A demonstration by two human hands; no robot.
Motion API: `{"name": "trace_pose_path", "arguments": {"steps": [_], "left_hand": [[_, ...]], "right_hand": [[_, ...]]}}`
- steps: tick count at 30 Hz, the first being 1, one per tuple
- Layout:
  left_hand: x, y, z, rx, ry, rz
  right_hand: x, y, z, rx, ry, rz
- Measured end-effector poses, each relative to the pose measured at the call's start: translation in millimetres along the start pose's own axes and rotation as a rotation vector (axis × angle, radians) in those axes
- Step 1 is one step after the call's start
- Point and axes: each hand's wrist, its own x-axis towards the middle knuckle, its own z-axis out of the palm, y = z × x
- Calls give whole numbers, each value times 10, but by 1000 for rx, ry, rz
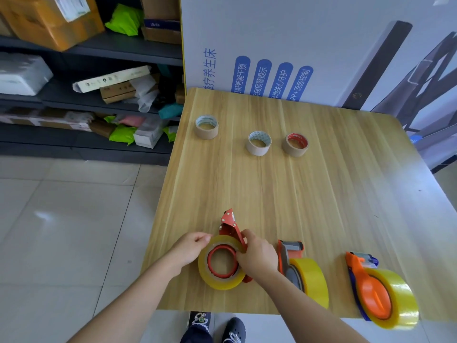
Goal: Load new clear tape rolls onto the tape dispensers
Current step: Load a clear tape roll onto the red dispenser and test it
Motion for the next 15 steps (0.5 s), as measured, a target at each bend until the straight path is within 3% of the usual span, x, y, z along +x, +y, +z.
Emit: {"name": "trace_pose_path", "arguments": {"steps": [4,6,10,15], "left_hand": [[-86,17,-68,-493,-138,-189],[-128,27,-150,-624,-198,-201],[-242,171,-280,-866,-249,-70],[-505,567,-329,-873,-161,137]], "right_hand": [[-37,-22,-67,106,21,-37],[-38,-50,-138,171,46,-79],[-21,-140,-328,363,95,-102],[-31,-302,-634,611,182,-138]]}}
